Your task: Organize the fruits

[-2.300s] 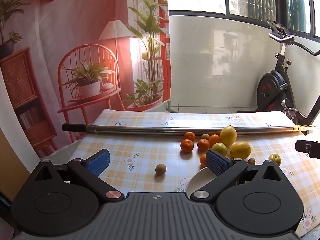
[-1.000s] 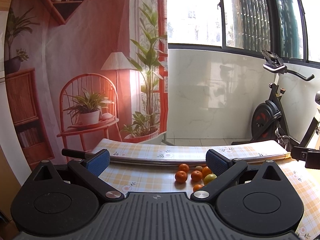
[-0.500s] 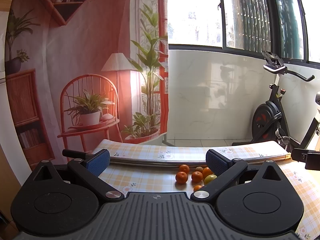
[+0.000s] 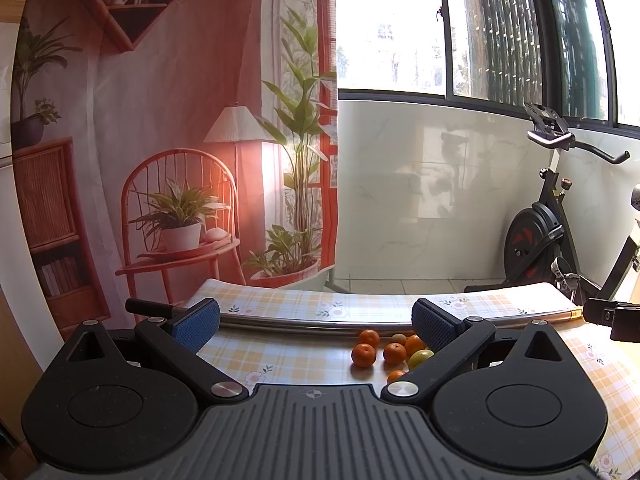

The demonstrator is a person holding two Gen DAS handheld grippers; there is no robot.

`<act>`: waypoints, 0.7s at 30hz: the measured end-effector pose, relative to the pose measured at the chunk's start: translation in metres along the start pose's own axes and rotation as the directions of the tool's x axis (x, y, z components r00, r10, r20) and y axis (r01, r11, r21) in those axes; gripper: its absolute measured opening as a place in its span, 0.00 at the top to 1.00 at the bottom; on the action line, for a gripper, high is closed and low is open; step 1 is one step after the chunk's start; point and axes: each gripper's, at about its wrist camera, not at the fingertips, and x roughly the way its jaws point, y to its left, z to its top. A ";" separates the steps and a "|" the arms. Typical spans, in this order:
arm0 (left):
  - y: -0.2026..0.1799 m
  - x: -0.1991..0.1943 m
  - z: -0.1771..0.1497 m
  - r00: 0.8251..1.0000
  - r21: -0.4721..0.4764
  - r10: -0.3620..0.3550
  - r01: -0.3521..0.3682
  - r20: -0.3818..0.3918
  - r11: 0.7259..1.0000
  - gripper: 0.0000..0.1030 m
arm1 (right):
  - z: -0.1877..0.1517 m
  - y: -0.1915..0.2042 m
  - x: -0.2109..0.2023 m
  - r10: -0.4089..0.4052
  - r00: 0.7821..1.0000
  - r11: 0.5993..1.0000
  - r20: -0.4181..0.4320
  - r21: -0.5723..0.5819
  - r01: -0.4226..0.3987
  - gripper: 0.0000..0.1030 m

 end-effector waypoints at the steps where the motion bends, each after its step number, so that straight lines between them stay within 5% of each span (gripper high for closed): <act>1: 0.001 0.000 0.000 1.000 -0.002 -0.001 0.001 -0.001 1.000 0.00 | 0.000 0.000 0.000 0.000 1.000 1.000 0.000 0.000 0.000 0.00; 21: 0.005 0.009 -0.002 0.999 -0.032 0.014 -0.015 -0.037 0.999 0.00 | -0.006 -0.004 0.006 -0.002 1.000 1.000 -0.020 0.001 0.002 0.00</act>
